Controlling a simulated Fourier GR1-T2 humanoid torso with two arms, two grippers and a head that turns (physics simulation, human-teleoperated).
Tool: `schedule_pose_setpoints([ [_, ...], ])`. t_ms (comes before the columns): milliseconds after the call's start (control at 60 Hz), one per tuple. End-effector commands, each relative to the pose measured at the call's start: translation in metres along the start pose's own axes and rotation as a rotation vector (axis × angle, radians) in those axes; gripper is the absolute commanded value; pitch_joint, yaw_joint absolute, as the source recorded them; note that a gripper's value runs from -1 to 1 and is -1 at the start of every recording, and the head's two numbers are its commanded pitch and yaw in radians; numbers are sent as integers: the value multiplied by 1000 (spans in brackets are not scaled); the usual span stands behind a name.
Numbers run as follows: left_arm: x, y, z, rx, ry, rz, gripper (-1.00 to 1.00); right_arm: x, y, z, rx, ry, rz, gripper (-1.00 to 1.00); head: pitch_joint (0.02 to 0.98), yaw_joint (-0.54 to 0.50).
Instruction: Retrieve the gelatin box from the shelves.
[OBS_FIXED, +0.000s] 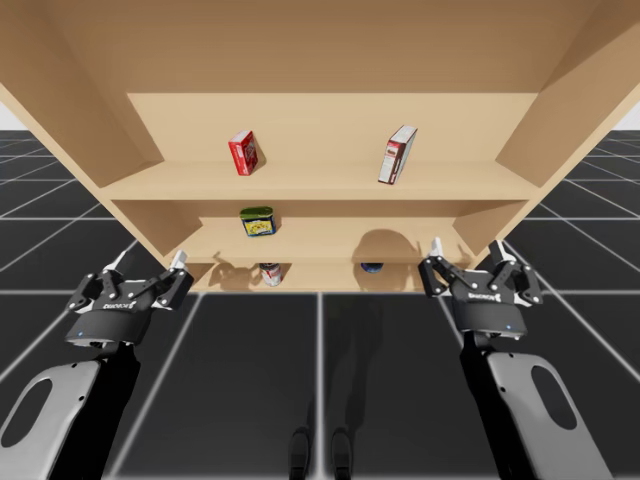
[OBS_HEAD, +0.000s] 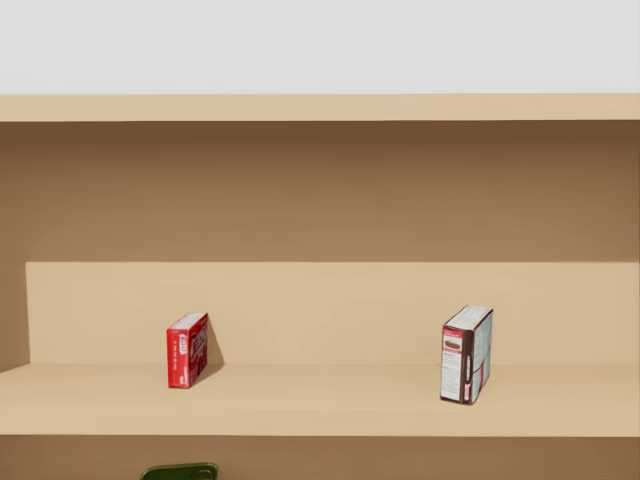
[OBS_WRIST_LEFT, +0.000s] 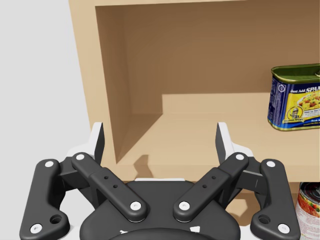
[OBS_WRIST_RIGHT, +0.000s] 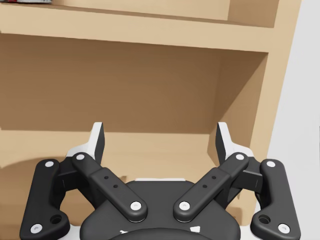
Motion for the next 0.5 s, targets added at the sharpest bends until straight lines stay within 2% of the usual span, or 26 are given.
schedule_pose_setpoints([
  [17,0,1,0,3,-2,0,-1000,3,1,5,25,-21,-49,-1000,81,11],
  [50,0,1,0,3,-2,0,-1000,3,0,5,12,-39,-22,-1000,83,13],
  [67,0,1,0,4,-2,1,-1000,5,0,4,35,-24,-36,-1000,87,16],
  [83,0,1,0,4,-2,0,-1000,5,0,4,39,-21,-36,-1000,89,17],
  [100,0,1,0,5,-3,0,-1000,5,1,4,38,-17,-32,-1000,90,18],
  [117,0,1,0,5,-3,0,-1000,5,0,4,51,-5,-12,-1000,96,20],
  [133,0,1,0,6,-3,1,-1000,5,0,5,53,-5,-5,-1000,102,23],
  [250,0,2,0,9,-3,2,-1000,6,0,5,39,-13,-15,-1000,153,50],
  [500,0,3,-1,15,-1,3,-1000,6,1,6,46,-17,-3,-1000,290,240],
])
